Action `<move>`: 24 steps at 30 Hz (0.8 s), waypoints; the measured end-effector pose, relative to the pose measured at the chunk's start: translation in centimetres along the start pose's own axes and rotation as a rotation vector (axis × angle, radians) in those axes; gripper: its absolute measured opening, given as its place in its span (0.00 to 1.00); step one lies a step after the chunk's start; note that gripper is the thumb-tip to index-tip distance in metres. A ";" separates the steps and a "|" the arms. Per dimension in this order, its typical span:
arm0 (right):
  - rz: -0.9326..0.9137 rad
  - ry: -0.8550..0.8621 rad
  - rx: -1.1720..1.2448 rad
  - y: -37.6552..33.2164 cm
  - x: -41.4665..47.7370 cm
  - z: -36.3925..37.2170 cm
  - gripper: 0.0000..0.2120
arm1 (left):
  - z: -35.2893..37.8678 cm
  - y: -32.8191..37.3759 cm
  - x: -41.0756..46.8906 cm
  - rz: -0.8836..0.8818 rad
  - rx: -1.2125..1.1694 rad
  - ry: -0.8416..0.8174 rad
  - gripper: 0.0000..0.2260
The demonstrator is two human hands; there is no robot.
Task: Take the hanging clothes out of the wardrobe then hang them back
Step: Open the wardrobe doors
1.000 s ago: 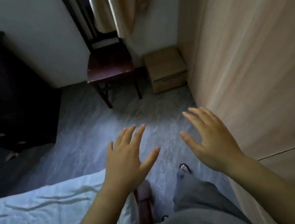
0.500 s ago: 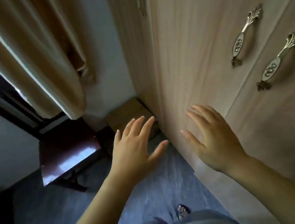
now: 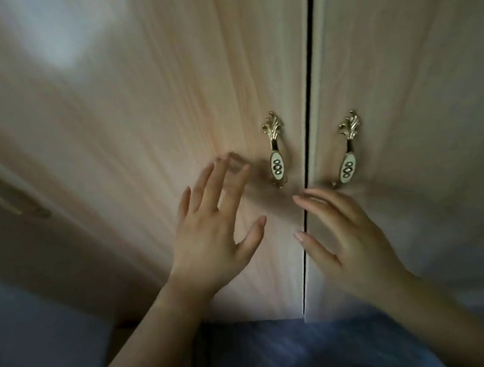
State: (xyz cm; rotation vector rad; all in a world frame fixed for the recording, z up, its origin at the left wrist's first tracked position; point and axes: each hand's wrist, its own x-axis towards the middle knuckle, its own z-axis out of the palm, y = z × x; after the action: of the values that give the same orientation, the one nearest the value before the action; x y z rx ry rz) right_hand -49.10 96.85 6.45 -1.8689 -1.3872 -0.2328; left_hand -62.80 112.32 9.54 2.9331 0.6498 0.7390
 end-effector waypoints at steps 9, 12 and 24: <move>0.274 0.541 -0.158 -3.0 3.7 -1.1 0.18 | -1.6 -2.8 6.9 0.522 0.092 0.294 0.27; 0.324 0.598 -0.152 -3.1 4.2 -0.5 0.19 | -0.9 -3.7 7.9 0.581 0.134 0.373 0.25; 0.461 0.708 0.117 -2.4 4.6 0.4 0.20 | 0.3 -5.1 8.9 0.643 0.247 0.469 0.23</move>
State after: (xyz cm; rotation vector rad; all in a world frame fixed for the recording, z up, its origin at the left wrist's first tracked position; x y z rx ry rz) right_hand -49.56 100.72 9.92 -1.7071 -0.4715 -0.5036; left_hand -57.56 120.66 12.48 3.2217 -0.2560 1.5241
